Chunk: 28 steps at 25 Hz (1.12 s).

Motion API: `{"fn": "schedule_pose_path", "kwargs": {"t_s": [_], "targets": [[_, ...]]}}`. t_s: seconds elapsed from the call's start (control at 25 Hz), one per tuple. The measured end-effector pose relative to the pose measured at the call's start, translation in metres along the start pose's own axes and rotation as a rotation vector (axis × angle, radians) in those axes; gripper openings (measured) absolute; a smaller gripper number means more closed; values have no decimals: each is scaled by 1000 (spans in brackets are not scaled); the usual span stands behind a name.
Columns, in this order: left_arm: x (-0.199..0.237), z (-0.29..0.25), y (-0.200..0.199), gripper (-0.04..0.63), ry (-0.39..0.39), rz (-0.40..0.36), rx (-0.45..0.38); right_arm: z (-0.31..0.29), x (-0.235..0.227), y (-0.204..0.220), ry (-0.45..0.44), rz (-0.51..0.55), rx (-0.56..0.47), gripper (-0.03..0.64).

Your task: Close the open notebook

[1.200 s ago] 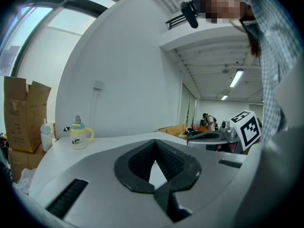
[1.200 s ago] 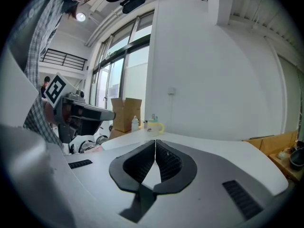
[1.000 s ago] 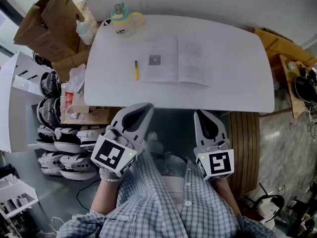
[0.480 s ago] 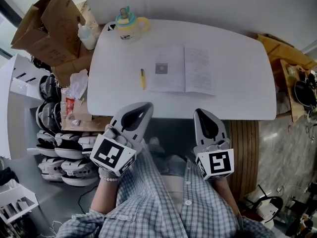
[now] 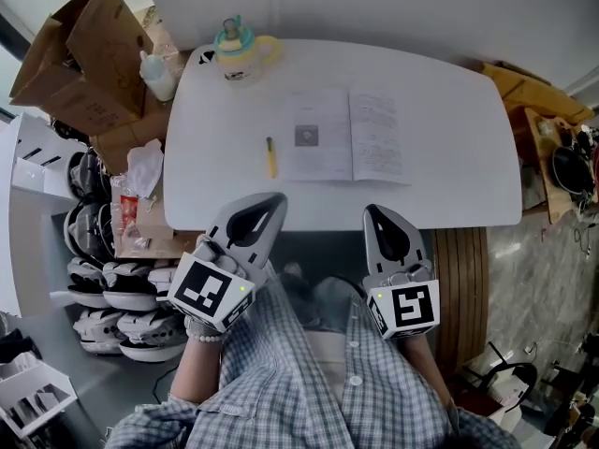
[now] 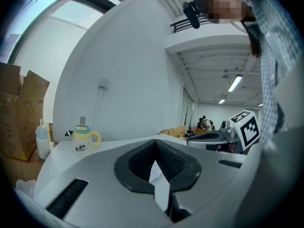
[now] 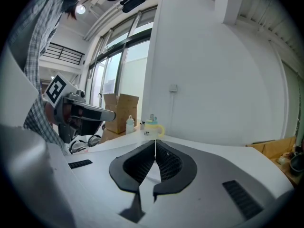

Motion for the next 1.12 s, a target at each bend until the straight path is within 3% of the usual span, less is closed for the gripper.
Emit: {"fn": "schedule_pose_path", "kwargs": {"t_s": [0.4, 1.12], "targets": [[3, -14, 0, 6, 33, 1, 7, -2, -10, 4, 30, 0, 22, 21], [0, -60, -14, 6, -75, 8, -1, -24, -63, 4, -45, -1, 28, 21]]}}
Point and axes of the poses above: the fingertips, and each gripper's own axes: z backward along the fingers, x to its left, y out of its underside, the point moved 3 cm from there along z, backward along the fingers, and after that the axes turned 10 degrees about y, right-handed, at the moved point
